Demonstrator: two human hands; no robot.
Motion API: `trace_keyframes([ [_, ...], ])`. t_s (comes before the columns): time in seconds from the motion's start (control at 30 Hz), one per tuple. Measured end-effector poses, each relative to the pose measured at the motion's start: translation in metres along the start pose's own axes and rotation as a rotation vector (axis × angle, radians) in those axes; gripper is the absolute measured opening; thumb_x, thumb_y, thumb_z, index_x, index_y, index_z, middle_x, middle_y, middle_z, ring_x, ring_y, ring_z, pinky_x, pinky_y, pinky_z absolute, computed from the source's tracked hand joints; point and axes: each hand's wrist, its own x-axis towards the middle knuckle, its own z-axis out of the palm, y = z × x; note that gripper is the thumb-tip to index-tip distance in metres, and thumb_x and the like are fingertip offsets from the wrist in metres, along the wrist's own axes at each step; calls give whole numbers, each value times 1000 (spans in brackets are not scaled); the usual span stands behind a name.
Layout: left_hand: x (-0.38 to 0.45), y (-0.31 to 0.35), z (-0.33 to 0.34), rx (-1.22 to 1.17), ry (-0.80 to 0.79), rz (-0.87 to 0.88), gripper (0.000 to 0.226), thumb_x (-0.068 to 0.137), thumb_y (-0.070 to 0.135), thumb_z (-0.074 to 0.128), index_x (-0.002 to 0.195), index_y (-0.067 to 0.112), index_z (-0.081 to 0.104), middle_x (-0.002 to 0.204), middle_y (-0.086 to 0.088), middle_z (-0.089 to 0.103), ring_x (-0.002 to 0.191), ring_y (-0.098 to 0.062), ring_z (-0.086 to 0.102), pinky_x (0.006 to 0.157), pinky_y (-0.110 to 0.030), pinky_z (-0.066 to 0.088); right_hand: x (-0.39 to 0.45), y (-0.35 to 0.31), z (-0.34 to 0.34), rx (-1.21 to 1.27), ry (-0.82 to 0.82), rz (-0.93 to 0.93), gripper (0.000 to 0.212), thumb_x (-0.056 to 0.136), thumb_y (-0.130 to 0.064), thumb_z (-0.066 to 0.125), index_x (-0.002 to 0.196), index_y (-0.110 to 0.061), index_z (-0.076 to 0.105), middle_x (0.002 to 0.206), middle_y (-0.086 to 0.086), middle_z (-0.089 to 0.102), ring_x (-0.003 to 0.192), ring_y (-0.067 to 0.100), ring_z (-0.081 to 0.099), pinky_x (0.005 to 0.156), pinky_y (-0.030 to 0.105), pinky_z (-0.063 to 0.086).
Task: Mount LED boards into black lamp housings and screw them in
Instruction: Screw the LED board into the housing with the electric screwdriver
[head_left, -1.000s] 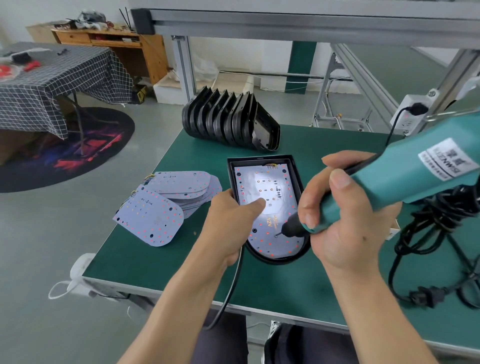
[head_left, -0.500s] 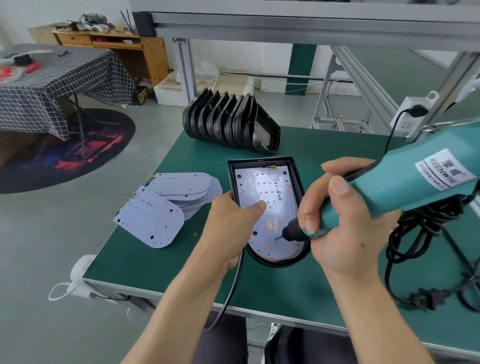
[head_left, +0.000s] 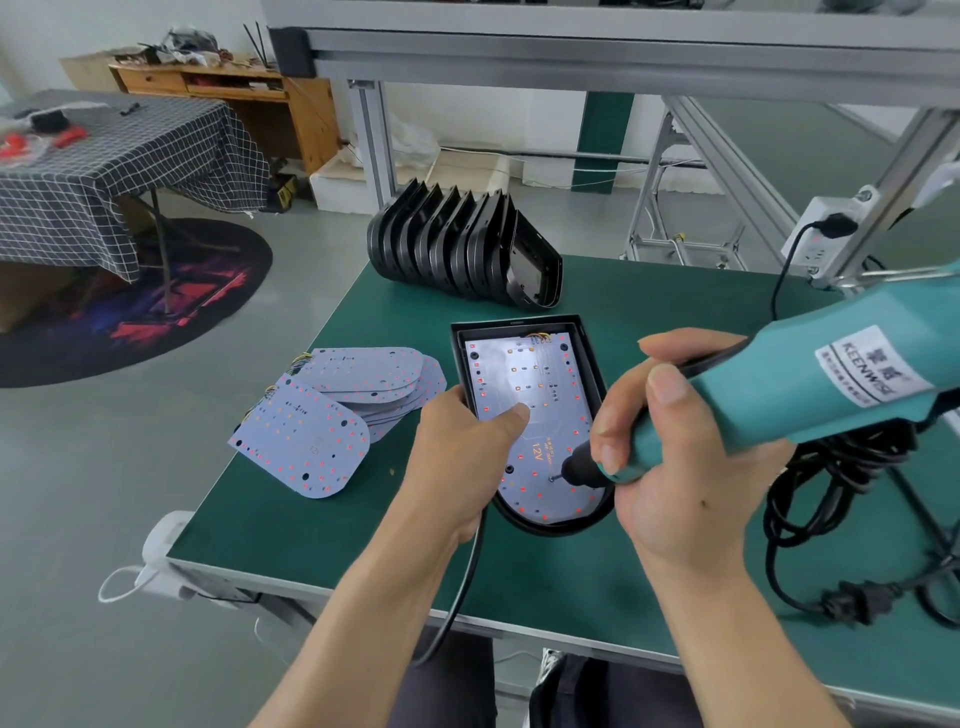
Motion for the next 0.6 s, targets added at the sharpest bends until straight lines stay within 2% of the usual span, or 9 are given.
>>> trace_keyframes([
  [0.13, -1, -1, 0, -9, 24, 1, 35, 73, 27, 70, 105, 14, 75, 100, -2, 81, 97, -33, 77, 92, -59, 60, -3, 0, 1, -3, 20, -6, 18, 92, -14, 55, 95, -27, 67, 56, -1, 57, 37, 16, 45, 50, 18, 41],
  [0.27, -2, -1, 2, -17, 34, 19, 34, 74, 26, 69, 106, 13, 75, 99, -1, 81, 95, -28, 78, 91, -56, 61, -3, -1, 3, -20, 91, -17, 14, 92, -14, 57, 95, -25, 65, 56, 0, 58, 37, 17, 45, 51, 19, 40],
  [0.37, -3, 0, 2, -13, 59, 30, 36, 74, 27, 69, 107, 12, 74, 101, -4, 81, 96, -34, 77, 92, -60, 60, -6, -1, 5, -33, 141, -23, 11, 91, -14, 58, 94, -23, 63, 56, -1, 57, 38, 17, 46, 51, 18, 40],
  [0.47, -6, 0, 3, 0, 84, 50, 37, 74, 29, 68, 106, 11, 73, 101, -9, 80, 99, -45, 73, 88, -65, 58, -9, -3, 6, -48, 123, -37, 7, 91, -14, 58, 95, -20, 60, 57, -4, 58, 39, 16, 47, 50, 17, 40],
  [0.6, -9, 2, 4, 33, 107, 62, 34, 76, 31, 67, 104, 14, 72, 98, -7, 80, 96, -43, 74, 84, -67, 58, -9, -3, 7, -68, 135, -42, 8, 91, -14, 58, 94, -21, 60, 56, -3, 57, 38, 18, 47, 51, 17, 41],
])
